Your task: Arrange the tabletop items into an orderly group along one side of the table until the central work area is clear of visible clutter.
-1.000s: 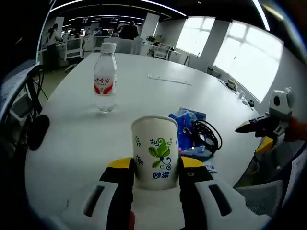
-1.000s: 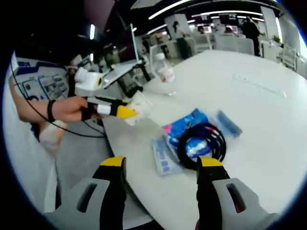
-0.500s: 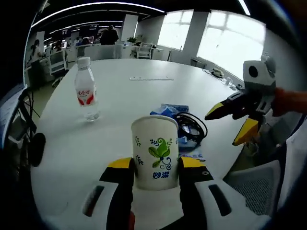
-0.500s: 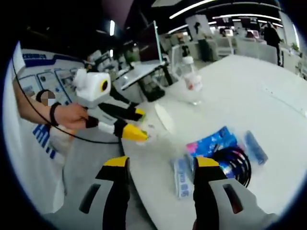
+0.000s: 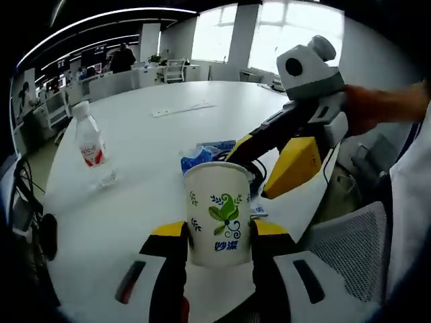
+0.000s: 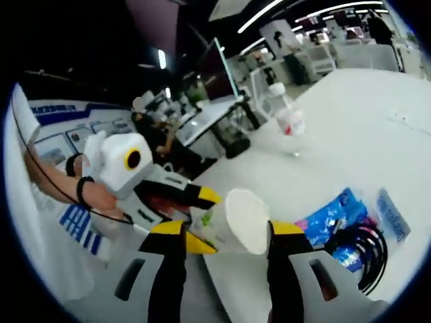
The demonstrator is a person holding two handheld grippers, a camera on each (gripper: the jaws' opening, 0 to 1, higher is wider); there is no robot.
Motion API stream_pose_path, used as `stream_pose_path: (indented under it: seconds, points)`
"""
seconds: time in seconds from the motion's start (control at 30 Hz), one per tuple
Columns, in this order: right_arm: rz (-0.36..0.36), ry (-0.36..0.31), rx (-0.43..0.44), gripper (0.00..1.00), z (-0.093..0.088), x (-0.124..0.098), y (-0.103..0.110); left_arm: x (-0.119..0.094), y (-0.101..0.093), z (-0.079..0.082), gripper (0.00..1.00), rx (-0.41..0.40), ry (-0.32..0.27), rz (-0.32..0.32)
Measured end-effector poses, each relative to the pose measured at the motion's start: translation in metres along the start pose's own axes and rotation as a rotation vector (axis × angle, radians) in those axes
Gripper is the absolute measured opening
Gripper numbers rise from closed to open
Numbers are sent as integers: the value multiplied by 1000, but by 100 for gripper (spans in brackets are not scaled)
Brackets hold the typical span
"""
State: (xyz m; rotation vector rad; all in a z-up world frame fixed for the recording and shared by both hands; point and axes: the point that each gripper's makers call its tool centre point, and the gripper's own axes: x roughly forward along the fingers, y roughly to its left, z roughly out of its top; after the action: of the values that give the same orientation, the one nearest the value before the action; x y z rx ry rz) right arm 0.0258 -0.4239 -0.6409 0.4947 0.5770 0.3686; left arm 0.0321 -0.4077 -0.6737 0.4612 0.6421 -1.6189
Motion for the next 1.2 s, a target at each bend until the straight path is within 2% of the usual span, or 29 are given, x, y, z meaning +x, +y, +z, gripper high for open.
stream_pose_path:
  seconds: [0.27,0.53,0.67,0.93,1.2]
  points:
    - [62,52,-2,40,-11,6,12,0,-15,2,36,59,5,-55]
    - [109,60,-12,20,-15,7,23,-1,-31,2,37,132,16,-117]
    - [121,52,-2,6,-16,6,27,1,-36,0,37,142,24,-134]
    - [118,51,42,3,-25,3,27,4,-41,-3,37,150,42,-143]
    - [101,50,64,2,-23,6,22,8,-33,-7,38,102,39,-95]
